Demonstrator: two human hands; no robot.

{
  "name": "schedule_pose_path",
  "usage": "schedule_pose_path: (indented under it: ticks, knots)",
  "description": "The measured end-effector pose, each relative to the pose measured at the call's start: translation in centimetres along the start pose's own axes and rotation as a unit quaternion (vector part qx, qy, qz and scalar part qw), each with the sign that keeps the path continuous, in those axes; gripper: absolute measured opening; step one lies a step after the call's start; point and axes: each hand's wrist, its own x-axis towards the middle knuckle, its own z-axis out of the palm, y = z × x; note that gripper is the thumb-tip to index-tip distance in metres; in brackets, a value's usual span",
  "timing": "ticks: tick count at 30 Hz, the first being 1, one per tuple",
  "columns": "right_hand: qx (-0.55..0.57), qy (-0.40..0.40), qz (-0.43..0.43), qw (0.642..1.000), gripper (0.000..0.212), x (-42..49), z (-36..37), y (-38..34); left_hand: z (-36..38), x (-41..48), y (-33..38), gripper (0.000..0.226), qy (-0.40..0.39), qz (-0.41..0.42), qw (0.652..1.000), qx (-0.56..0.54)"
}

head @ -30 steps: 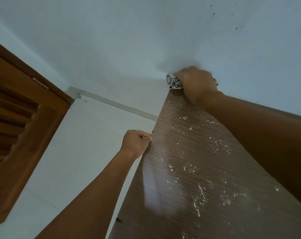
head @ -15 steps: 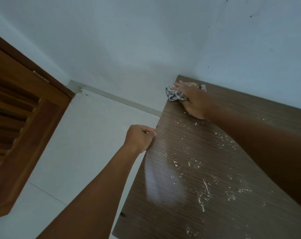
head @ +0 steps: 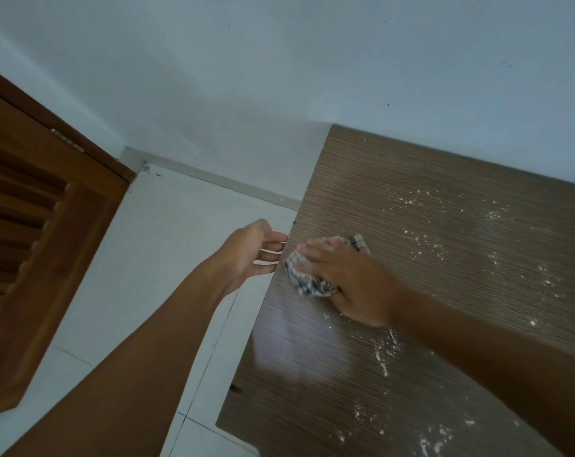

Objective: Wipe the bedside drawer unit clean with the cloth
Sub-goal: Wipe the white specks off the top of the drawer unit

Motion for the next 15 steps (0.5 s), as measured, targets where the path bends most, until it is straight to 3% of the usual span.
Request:
schedule_pose_path:
  ticks: [6,9,12,15]
  knots:
    - [0.067,-0.043,0.02,0.997,0.053,-5.8,0.8,-3.9,0.7,-0.4,-0.4,0.027,0.012,0.041,0.997,0.056]
    - [0.174,-0.005,0.101,0.98,0.038,-5.7,-2.4,-5.4,0.6,-0.5,-0.6,0.035,0.011,0.041,0.999,0.026]
    - [0.269,0.09,0.148,0.948,0.03,-4.0,-6.0,-5.1,0.5,-0.4,-0.7,0.037,0.008,0.04,0.999,-0.001]
    - [0.173,0.156,0.165,0.958,0.025,-0.4,-9.0,-3.5,0.7,-0.7,-0.9,0.038,0.011,0.046,0.999,-0.005]
